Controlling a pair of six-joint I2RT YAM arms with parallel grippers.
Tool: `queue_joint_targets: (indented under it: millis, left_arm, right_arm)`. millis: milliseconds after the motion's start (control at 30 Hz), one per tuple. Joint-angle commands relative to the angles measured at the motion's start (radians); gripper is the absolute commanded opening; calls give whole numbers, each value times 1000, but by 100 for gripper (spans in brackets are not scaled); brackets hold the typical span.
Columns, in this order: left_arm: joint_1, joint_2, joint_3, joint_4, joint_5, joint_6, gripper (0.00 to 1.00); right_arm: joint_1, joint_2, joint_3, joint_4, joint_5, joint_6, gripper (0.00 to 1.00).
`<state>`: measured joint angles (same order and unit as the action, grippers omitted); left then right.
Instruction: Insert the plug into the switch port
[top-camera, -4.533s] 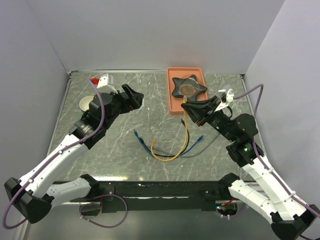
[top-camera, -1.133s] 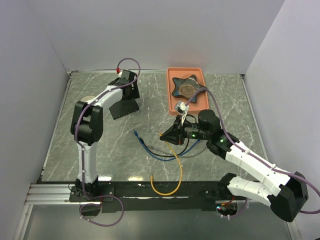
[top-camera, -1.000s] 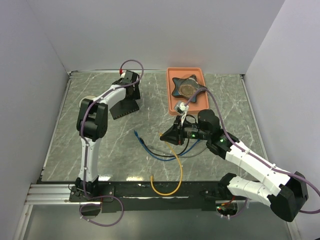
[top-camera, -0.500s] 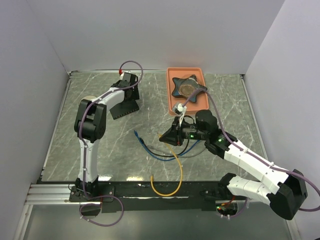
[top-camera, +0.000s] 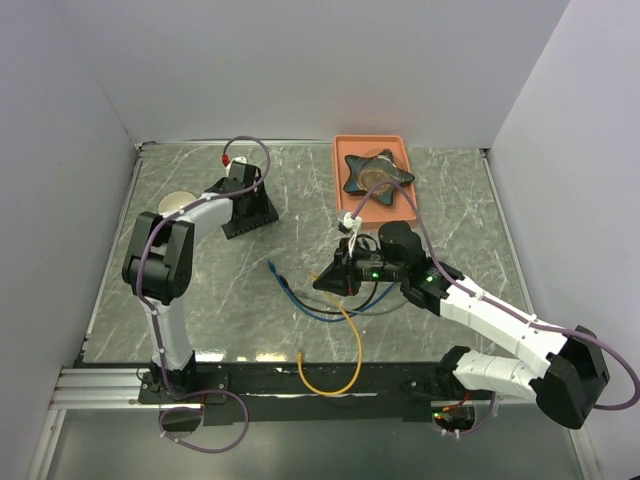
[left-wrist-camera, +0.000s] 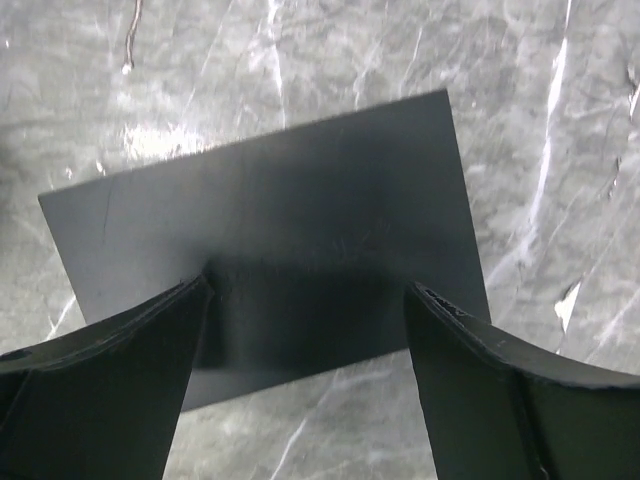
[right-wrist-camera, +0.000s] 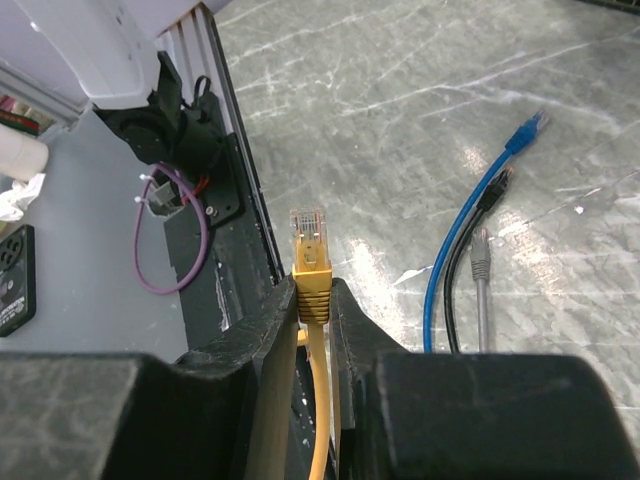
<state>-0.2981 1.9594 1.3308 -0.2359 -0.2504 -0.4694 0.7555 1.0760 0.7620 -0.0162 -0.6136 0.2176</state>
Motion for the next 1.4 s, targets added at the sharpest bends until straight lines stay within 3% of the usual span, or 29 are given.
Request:
queue_joint_targets:
  millis: [0,333,567,833,900,1033,1367]
  left_arm:
    - [-3,32,-50,-172,86,-48,86]
    - [-3,165,335,-318,-21,9,88]
    - [-3,312,504,-327,-62,37,87]
    - [-3,479,737,-443,-81,84,85]
    - [-1,492,720,-447,-72,89,82]
    - [4,452,610,-401,-41,77,65]
    - [4,305,317,-352,34,0,65]
  right_arm:
    - [13,13,60,21,9,-15,0]
    - [31,16,73,-8,23,-20,0]
    - [36,7,72,-31,44,-29,0]
    - [35,28,88,-41,48,-37,0]
    - [36,33,91,-45,46,-38,0]
    - [36,36,94,-42,49,-40,0]
    - [38,61,105,-48,40,-43,0]
